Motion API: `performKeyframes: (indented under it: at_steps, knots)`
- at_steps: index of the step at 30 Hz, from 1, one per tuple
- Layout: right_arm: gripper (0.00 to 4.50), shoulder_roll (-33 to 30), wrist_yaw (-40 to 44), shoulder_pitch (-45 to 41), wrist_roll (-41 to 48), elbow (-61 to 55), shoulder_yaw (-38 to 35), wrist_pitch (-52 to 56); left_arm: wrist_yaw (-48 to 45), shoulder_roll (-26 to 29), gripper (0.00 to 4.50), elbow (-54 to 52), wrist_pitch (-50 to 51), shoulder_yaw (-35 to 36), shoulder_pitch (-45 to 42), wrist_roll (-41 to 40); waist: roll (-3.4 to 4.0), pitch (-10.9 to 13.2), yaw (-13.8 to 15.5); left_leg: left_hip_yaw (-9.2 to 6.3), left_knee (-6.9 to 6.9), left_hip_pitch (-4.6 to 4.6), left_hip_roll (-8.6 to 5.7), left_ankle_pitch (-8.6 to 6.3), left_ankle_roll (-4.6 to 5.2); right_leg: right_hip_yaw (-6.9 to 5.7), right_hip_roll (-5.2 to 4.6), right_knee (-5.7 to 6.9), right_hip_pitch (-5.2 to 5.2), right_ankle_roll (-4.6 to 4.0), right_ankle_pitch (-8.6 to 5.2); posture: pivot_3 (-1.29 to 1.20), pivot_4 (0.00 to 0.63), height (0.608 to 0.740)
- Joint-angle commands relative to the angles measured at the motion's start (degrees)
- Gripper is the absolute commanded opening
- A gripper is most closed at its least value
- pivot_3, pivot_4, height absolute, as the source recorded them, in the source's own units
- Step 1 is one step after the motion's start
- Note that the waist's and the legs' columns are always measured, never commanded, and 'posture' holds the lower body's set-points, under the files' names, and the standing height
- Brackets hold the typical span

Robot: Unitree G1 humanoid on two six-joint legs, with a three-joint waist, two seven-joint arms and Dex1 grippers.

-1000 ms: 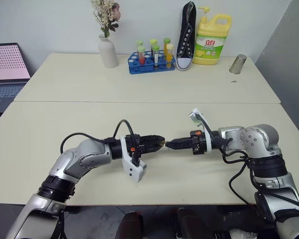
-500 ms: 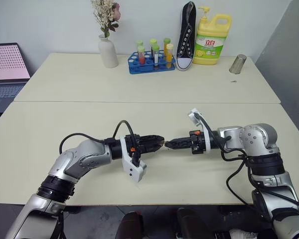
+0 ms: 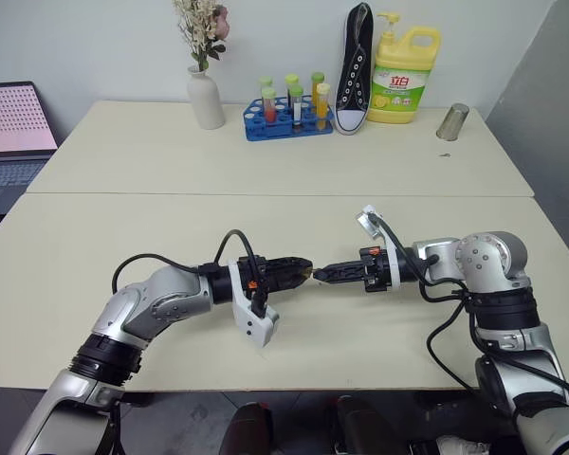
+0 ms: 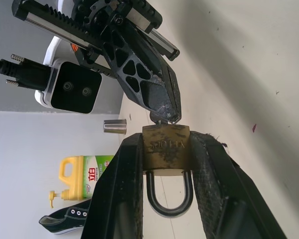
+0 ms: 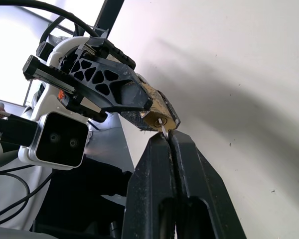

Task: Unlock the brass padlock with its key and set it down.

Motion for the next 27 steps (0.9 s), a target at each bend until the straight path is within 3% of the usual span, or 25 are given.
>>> performKeyframes:
  at_steps: [1, 13, 27]
  knots:
    - [0.0, 0.7, 0.0, -1.9, 1.6, -0.5, -2.0, 0.4, 1.1, -0.5, 0.97, -2.3, -2.6, -1.5, 0.0, 0.1, 0.0, 0.0, 0.0, 0.0, 0.0, 0.0, 0.0, 0.0, 0.0, 0.0, 0.0, 0.0, 0.0, 0.0, 0.0, 0.0, 0.15, 0.74]
    - [0.0, 2.6, -1.5, -3.7, 2.0, 2.6, -4.6, 6.2, 2.3, -0.3, 0.97, -2.4, -3.2, -1.6, 0.4, 0.9, 0.0, 0.0, 0.0, 0.0, -0.01, -0.01, 0.0, 0.0, 0.0, 0.0, 0.0, 0.0, -0.01, 0.0, 0.0, 0.0, 0.15, 0.74]
    - [0.0, 1.2, -0.8, -3.7, 3.6, 1.9, -1.9, 5.0, 3.0, -0.3, 0.97, -2.6, -2.6, -1.4, 1.0, 0.4, 0.0, 0.0, -0.1, 0.01, -0.02, -0.02, 0.0, 0.0, 0.0, 0.01, 0.0, -0.02, -0.02, 0.0, 0.0, 0.0, 0.15, 0.74]
